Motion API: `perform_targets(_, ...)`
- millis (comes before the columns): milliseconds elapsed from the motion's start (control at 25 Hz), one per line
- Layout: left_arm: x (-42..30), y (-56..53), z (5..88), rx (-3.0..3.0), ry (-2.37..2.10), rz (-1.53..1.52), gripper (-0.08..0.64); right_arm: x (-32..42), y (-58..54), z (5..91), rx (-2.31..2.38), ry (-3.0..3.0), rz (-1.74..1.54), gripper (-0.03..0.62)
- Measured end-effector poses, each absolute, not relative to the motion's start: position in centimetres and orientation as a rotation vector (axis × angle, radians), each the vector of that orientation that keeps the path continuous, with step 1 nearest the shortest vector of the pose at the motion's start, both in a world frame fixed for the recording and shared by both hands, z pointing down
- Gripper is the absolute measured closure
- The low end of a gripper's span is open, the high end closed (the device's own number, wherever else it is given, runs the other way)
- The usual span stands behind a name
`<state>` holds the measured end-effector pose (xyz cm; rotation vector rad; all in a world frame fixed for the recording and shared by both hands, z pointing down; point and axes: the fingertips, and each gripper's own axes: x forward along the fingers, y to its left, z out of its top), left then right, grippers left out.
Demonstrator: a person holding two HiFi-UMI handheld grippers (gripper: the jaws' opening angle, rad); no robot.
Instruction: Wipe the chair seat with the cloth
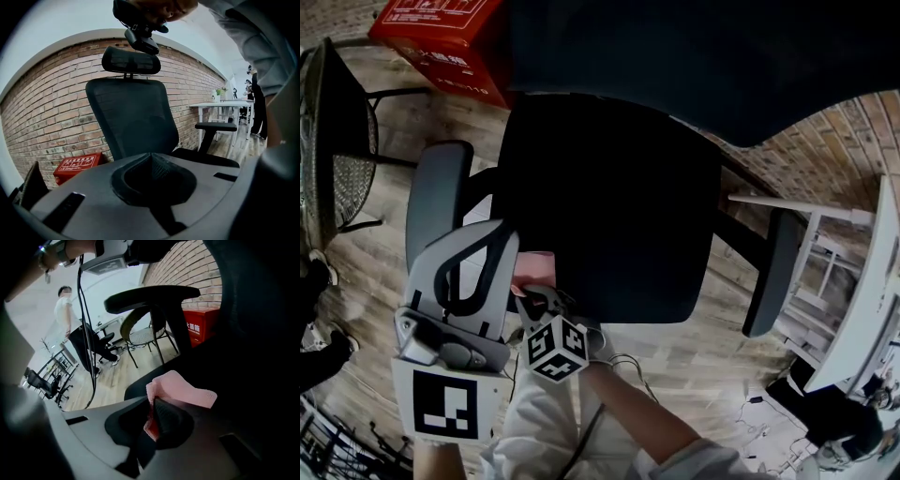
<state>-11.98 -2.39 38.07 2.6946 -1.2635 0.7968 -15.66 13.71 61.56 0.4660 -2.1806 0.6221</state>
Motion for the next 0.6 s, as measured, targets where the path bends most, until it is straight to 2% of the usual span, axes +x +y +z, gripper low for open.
perform_targets(280,-12.0,-2.2,38.0,2.709,-1.256,0.800,0.541,-16.7,14.5,61.7,0.428,-2.180,0.617,0.537)
perform_targets(600,-10.8,-1.8,38.1,2.736,-1.221,0.798,0.541,-12.1,15.8,63.0,0.494,-2.094,0.637,0.537)
